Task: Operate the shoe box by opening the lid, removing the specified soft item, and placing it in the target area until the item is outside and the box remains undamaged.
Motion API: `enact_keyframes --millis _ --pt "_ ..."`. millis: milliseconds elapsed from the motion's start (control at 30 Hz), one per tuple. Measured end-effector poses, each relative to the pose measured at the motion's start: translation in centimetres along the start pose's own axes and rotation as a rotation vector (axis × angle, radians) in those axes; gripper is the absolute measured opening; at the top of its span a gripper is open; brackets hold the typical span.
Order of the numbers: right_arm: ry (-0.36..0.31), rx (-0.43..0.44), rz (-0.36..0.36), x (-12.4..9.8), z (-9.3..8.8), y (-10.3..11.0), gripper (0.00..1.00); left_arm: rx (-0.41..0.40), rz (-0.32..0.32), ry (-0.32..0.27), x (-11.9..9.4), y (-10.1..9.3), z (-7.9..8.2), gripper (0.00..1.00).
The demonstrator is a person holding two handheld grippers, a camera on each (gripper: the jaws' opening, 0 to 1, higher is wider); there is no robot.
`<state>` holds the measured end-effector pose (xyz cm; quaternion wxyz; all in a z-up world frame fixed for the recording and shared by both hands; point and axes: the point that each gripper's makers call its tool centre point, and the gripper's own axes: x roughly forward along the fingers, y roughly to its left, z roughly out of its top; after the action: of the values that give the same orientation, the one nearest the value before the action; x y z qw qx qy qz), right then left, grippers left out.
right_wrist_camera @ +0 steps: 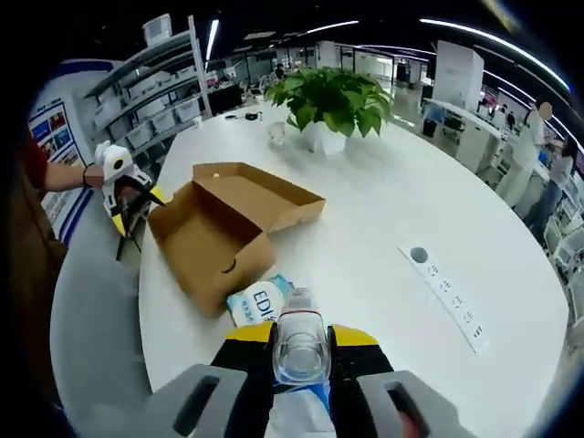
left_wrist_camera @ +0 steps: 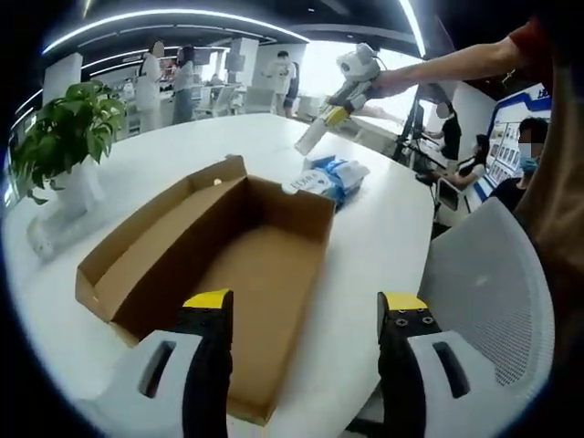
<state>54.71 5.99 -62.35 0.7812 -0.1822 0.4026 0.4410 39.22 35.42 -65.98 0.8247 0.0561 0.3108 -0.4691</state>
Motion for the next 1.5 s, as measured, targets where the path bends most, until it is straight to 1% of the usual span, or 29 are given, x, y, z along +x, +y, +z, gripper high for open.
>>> enact_keyframes --millis 200,500,700,867,1000,1067,1300,1500 --pt "0.039 -0.050 -0.001 0.8 -0.2 -0.8 0.17 -0.006 0.007 0.002 -0.1 0.2 -0.2 0.64" --pt "0.124 -0.115 0.007 2.5 -1.3 -2.0 0.17 -0.014 0.013 0.002 -0.1 0.4 -0.2 0.64" --pt "0.153 -0.146 0.011 3.4 -1.6 -2.8 0.18 -0.019 0.015 0.005 0.0 0.5 -0.3 0.64" --pt "0.198 -0.175 0.026 4.1 -2.6 -3.0 0.18 -0.023 0.018 0.001 0.0 0.6 -0.1 0.64" --pt "0.220 -0.185 0.025 4.9 -3.3 -3.5 0.18 -0.023 0.019 0.001 0.0 0.6 0.0 0.64" --pt "0.226 -0.188 0.026 4.8 -3.4 -3.3 0.18 -0.026 0.021 0.000 0.0 0.7 0.0 0.64" --pt "0.263 -0.208 0.020 5.6 -3.9 -4.3 0.18 -0.029 0.023 0.005 0.1 0.8 -0.1 0.64" --pt "0.283 -0.236 0.026 6.1 -4.0 -4.5 0.18 -0.032 0.025 0.005 0.2 0.9 0.0 0.64"
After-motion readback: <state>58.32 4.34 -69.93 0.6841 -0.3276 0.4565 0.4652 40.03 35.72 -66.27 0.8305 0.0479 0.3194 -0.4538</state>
